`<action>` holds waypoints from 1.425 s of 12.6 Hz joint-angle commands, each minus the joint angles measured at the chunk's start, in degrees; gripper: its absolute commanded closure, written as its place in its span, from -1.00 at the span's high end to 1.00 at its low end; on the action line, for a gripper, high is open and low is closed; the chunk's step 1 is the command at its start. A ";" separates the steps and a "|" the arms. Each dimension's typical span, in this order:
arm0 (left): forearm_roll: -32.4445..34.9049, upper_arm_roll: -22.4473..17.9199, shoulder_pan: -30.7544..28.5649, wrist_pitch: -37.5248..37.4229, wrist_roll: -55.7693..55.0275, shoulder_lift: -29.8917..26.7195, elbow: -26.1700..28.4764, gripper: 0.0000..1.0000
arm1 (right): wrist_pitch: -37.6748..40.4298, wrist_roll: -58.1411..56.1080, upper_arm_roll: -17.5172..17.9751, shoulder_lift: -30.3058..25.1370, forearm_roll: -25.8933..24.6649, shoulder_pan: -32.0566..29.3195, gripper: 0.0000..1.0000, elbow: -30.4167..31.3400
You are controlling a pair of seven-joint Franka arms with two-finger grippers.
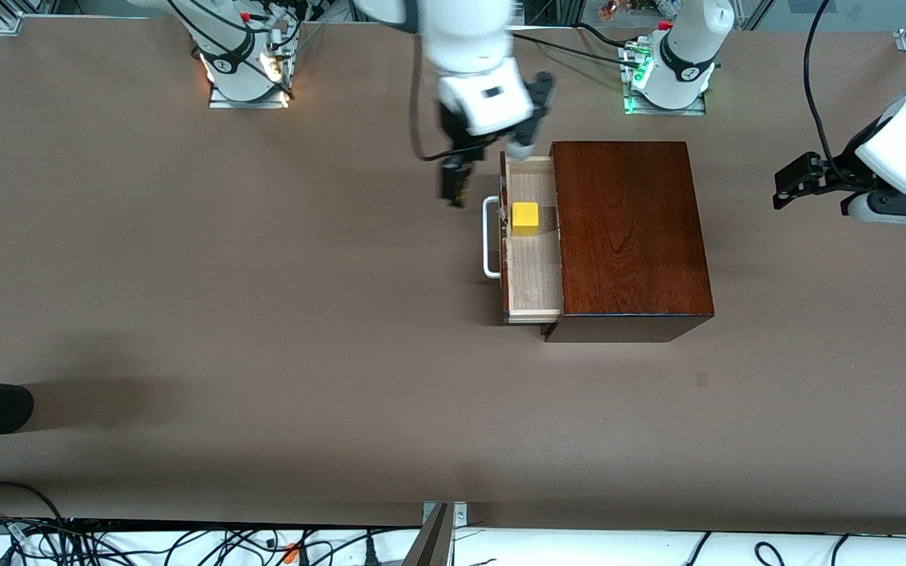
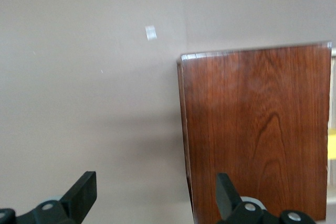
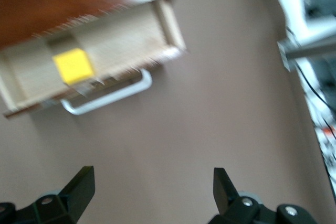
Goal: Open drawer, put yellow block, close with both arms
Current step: 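Lift the right gripper away while the left gripper reaches the drawer, then push the drawer shut into the box with the left gripper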
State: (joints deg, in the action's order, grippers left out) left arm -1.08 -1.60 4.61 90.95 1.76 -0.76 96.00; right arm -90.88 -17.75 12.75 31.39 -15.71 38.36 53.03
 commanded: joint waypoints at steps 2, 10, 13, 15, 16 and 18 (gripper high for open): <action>-1.73 3.69 2.51 -6.83 6.67 1.89 -3.63 1.00 | 4.57 0.52 0.69 -6.25 6.45 -15.54 1.00 1.37; -1.73 28.20 4.62 -4.48 12.83 17.86 -10.55 1.00 | 14.77 8.38 -8.27 -19.21 17.56 -30.54 1.00 10.97; -1.55 30.60 10.40 6.91 18.69 25.34 -11.98 1.00 | 10.91 17.30 -9.23 -30.14 16.77 -30.54 1.00 28.05; -0.94 30.43 13.66 15.96 24.66 30.00 -11.89 1.00 | 8.01 17.40 -11.95 -30.25 16.68 -30.54 1.00 32.20; -0.76 30.34 14.72 20.71 29.40 32.63 -11.89 1.00 | 4.60 17.31 -13.09 -29.99 16.68 -30.54 1.00 34.83; 2.99 30.42 16.04 27.24 36.10 36.69 -11.63 1.00 | 0.37 17.40 -13.89 -30.07 16.86 -30.54 1.00 38.88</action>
State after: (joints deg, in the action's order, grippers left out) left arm -0.96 29.07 19.51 115.30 31.74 31.70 87.05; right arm -86.66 -1.26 -0.46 2.98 0.78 7.58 86.67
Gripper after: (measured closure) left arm 0.000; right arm 0.000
